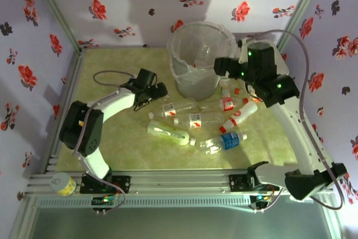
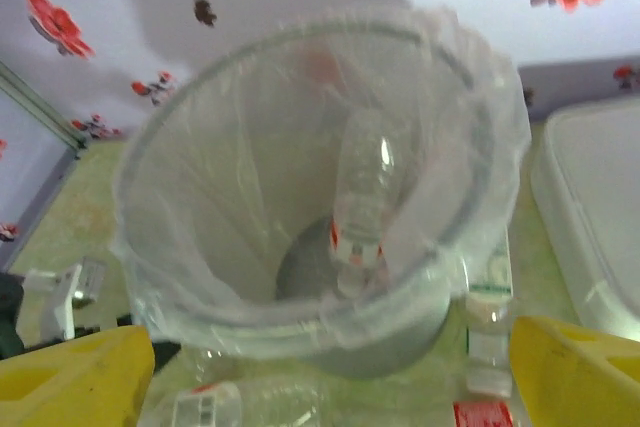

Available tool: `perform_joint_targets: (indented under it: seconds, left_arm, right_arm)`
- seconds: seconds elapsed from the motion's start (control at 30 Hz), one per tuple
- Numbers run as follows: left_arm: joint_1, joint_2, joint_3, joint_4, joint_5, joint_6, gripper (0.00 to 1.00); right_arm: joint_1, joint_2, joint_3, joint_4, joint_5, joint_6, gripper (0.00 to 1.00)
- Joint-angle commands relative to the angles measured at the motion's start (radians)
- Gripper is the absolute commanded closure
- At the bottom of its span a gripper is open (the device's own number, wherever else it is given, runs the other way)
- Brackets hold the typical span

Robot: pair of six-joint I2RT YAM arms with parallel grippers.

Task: Put the plastic bottles in the bin

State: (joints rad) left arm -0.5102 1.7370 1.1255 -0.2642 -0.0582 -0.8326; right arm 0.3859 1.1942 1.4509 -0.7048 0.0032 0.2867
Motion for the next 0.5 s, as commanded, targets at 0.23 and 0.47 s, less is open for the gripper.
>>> perform_joint_targets:
  seconds: [0.23,0.47]
  left_arm:
    - [0.007,0.111,0.037,0.078,0.036,-0.031,0.08]
    - [0.026,0.099,0.028,0.083,0.019,0.011,0.25]
  right_arm:
    - [-0.005,-0.190,-0.235,-0.067,0.086,0.095,0.08]
    - [-0.005,-0.207,-0.236,-0.061,0.052,0.124,0.08]
